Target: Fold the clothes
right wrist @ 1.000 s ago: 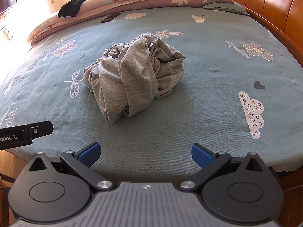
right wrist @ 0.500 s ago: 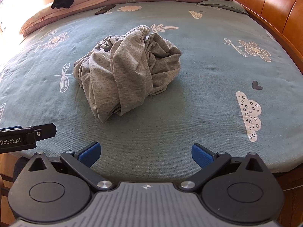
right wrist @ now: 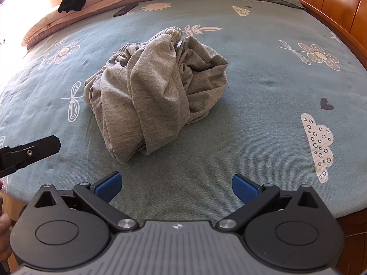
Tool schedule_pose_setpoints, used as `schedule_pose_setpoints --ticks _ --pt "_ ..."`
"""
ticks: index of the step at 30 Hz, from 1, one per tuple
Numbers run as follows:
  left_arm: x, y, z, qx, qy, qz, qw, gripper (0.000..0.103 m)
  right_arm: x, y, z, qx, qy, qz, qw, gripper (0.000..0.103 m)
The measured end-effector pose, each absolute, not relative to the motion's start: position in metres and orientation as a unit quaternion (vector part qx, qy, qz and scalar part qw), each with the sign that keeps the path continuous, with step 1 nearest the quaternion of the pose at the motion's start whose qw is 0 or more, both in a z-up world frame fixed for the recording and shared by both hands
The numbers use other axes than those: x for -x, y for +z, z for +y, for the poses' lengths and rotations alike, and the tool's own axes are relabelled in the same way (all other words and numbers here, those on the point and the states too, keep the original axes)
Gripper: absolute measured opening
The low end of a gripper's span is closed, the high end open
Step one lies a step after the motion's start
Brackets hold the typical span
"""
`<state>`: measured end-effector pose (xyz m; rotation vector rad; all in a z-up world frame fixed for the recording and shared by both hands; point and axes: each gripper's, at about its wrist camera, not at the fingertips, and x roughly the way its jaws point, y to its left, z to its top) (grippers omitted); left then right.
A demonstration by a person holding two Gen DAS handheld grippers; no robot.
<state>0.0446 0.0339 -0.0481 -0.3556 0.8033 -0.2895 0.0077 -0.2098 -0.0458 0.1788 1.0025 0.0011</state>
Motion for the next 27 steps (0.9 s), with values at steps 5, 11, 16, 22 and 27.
schedule_pose_setpoints --ticks 5,11,16,22,27 --pt "-0.042 -0.058 0.059 0.305 -0.212 0.329 0.868 0.103 -0.010 -0.043 -0.221 -0.127 0.011 0.459 0.879 0.103" --pt "-0.038 -0.061 0.061 0.306 -0.207 0.299 0.880 0.103 -0.005 -0.043 -0.243 -0.209 0.028 0.416 0.885 0.103" --pt "-0.048 -0.061 0.061 0.268 -0.142 0.337 0.891 0.103 0.004 -0.040 -0.253 -0.242 0.063 0.376 0.892 0.103" --pt "-0.038 -0.046 0.052 0.199 -0.115 0.315 0.921 0.103 0.022 -0.022 -0.260 -0.233 0.108 0.278 0.926 0.103" --pt "-0.029 -0.034 0.035 0.121 -0.087 0.293 0.944 0.103 0.026 -0.019 -0.260 -0.197 0.116 0.271 0.935 0.103"
